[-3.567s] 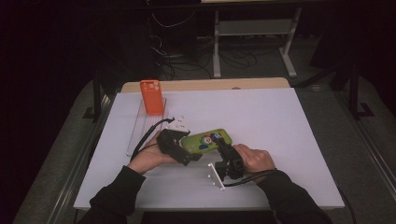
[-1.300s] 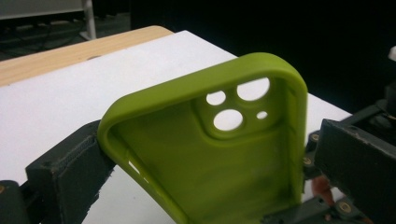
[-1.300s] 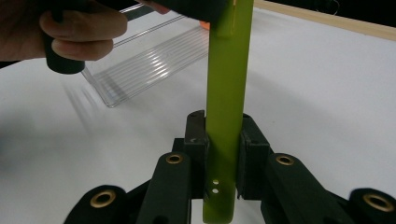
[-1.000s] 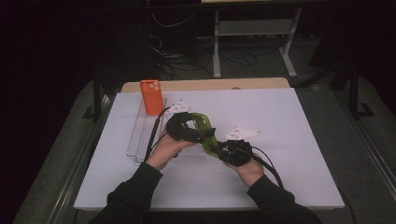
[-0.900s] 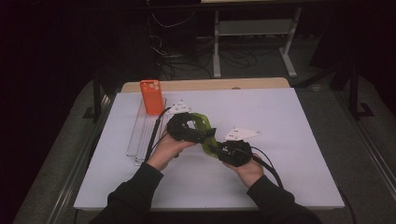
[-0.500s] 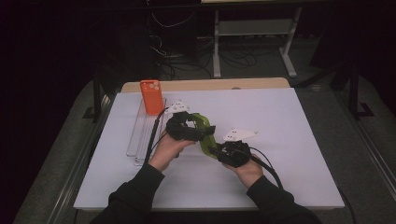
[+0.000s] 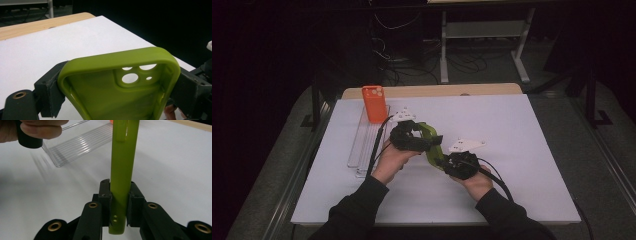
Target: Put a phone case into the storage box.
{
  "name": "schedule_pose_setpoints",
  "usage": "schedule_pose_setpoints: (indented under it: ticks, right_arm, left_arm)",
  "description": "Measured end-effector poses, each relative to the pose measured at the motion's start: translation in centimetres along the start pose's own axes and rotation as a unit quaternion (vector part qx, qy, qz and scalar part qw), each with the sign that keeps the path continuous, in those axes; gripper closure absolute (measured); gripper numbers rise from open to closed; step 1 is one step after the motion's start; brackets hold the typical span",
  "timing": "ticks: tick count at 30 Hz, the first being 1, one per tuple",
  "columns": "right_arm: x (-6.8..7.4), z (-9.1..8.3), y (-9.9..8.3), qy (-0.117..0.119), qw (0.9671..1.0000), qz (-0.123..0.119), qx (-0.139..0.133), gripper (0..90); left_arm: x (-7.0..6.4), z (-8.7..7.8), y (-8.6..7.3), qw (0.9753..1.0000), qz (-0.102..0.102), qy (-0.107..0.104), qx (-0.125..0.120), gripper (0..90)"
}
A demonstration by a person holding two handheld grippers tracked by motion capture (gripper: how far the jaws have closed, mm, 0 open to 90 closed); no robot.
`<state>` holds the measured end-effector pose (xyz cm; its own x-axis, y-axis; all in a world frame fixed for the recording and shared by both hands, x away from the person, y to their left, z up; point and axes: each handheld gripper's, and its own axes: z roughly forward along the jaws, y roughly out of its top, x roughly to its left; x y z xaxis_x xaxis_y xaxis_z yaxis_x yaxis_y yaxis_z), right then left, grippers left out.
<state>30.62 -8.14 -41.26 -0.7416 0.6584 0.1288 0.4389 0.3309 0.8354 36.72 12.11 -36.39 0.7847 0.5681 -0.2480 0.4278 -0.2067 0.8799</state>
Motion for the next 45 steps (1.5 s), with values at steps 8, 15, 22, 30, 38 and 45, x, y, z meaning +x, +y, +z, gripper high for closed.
schedule_pose_setpoints:
  ticks: [8,15,22,30,38,45]
  right_arm:
    - [0.0,0.3,0.0,0.002,0.9999,-0.010,0.003,64.1]
    - [-0.3,-0.1,0.1,-0.006,0.9999,-0.013,0.003,42.4]
    - [-1.2,-1.3,-0.3,-0.031,0.9991,-0.020,0.021,15.2]
    - [-2.9,-3.8,-3.0,-0.030,0.9991,-0.019,0.023,0.0]
    - [-3.9,-6.2,-5.0,-0.042,0.9990,-0.015,0.007,0.0]
    - [-4.7,-7.4,-6.2,-0.055,0.9983,-0.017,0.000,0.0]
  left_arm:
    - [-0.5,-0.3,0.3,0.9999,0.004,0.007,-0.009,14.4]
    - [-0.1,-0.8,0.5,0.9998,0.004,0.015,-0.015,14.6]
    - [0.2,-1.3,0.8,0.9995,0.004,0.020,-0.023,14.7]
    - [0.3,-1.7,1.1,0.9992,0.010,0.028,-0.027,14.7]
    - [0.5,-2.5,2.3,0.9982,0.025,0.042,-0.034,14.7]
    - [1.6,-3.7,3.9,0.9968,0.037,0.061,-0.036,14.7]
